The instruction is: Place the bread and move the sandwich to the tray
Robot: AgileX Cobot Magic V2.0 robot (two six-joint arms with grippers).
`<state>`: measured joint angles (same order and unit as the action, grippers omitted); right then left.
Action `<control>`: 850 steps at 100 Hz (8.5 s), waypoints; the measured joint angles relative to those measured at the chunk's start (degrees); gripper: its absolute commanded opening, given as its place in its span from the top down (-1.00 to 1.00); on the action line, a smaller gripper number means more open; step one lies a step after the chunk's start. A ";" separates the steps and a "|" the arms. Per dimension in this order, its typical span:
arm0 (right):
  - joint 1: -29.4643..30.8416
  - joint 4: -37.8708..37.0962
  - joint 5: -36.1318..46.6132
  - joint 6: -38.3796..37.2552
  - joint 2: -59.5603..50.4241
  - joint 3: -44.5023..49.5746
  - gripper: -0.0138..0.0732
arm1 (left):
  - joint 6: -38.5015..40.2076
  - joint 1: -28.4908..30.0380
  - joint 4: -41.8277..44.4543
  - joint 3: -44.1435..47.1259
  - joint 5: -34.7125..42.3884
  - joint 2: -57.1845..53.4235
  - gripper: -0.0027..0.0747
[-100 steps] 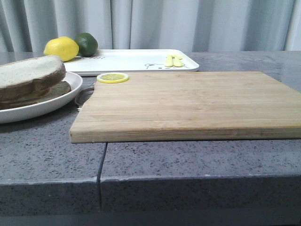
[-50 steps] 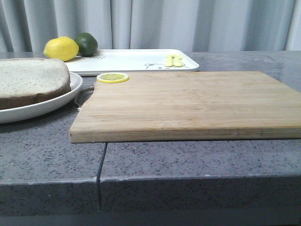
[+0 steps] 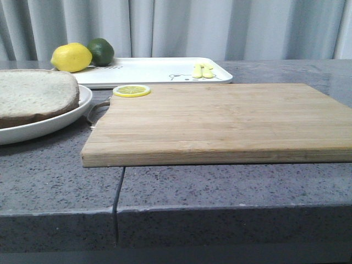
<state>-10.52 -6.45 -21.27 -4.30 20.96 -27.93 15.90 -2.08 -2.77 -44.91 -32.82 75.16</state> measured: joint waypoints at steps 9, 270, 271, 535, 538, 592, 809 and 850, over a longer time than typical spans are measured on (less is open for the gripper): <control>0.00 0.00 0.00 0.00 0.00 0.00 -0.42 | 0.73 0.00 -1.01 -0.12 0.78 0.00 0.98; 0.00 0.00 -0.72 0.00 0.00 0.00 -0.42 | -24.66 2.17 -53.44 -50.84 -9.69 39.43 0.98; 0.00 0.00 -0.84 0.00 0.00 0.00 -0.42 | -24.52 2.17 -53.27 -51.07 -9.70 39.62 0.98; 0.00 0.00 -1.71 0.00 0.00 0.00 -0.42 | -13.66 0.25 -44.31 -61.61 -10.36 49.72 0.05; 0.00 0.00 -1.71 0.00 0.00 0.00 -0.42 | -13.66 0.25 -44.27 -62.07 -10.59 49.72 0.05; 0.00 0.00 -1.71 0.00 0.00 0.00 -0.42 | -13.66 1.78 -33.94 -72.32 -23.15 44.84 0.05; 0.00 0.00 -1.10 0.00 0.00 2.51 0.30 | -19.57 -2.58 -17.82 28.07 27.37 -52.67 0.54; 0.00 0.00 -1.10 0.00 0.00 2.51 0.84 | -19.57 -2.58 -17.82 28.07 27.37 -52.67 0.98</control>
<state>-10.52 -6.45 -22.37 -4.30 20.96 -25.42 -3.66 -4.66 -20.58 -16.85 -5.45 22.49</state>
